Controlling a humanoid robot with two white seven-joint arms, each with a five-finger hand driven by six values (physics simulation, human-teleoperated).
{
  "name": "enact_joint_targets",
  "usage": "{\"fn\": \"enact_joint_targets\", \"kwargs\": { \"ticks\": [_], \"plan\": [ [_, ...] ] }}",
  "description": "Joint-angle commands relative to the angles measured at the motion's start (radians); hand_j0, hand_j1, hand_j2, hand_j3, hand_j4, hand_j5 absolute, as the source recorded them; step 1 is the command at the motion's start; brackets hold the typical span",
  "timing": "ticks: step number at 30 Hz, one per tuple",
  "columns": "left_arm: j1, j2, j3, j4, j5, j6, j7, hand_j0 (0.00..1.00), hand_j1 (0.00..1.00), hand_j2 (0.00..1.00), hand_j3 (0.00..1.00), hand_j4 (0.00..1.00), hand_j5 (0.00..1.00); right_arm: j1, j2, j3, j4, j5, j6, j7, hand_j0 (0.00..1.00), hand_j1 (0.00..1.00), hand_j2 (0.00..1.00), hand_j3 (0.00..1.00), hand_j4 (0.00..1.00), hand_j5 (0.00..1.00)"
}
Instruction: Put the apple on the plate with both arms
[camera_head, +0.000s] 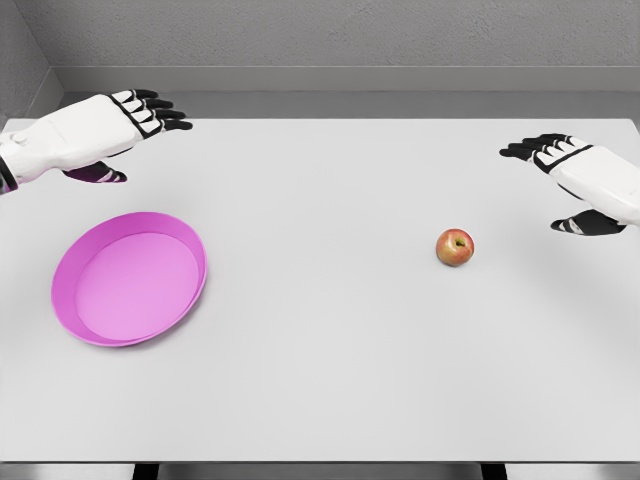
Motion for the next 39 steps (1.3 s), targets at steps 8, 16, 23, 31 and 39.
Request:
{"fn": "enact_joint_targets", "kwargs": {
  "ticks": [8,16,23,31,39],
  "plan": [
    [0.000,0.000,0.001,0.001,0.004,0.001,0.000,1.00,1.00,1.00,1.00,1.00,1.00,-0.047,0.049,0.113,0.005,-0.006,0.118,0.086,1.00,1.00,1.00,1.00,1.00,1.00],
    [0.000,-0.002,0.001,0.001,-0.007,0.001,0.000,1.00,1.00,1.00,1.00,1.00,1.00,-0.189,0.103,0.326,0.027,-0.004,0.195,0.095,1.00,1.00,1.00,1.00,1.00,1.00],
    [0.000,-0.002,0.001,0.001,-0.007,0.001,0.000,1.00,1.00,1.00,1.00,1.00,1.00,-0.229,0.135,0.406,0.036,-0.003,0.256,0.099,1.00,1.00,1.00,1.00,1.00,1.00],
    [0.000,-0.002,0.001,0.001,-0.007,0.001,0.000,1.00,1.00,1.00,1.00,1.00,1.00,-0.252,0.147,0.455,0.071,-0.003,0.261,0.109,1.00,1.00,1.00,1.00,1.00,1.00],
    [0.000,-0.002,0.001,0.002,-0.007,0.001,0.000,1.00,1.00,1.00,1.00,1.00,1.00,-0.321,0.180,0.492,0.096,-0.003,0.279,0.265,1.00,1.00,1.00,1.00,1.00,1.00]
  ]
}}
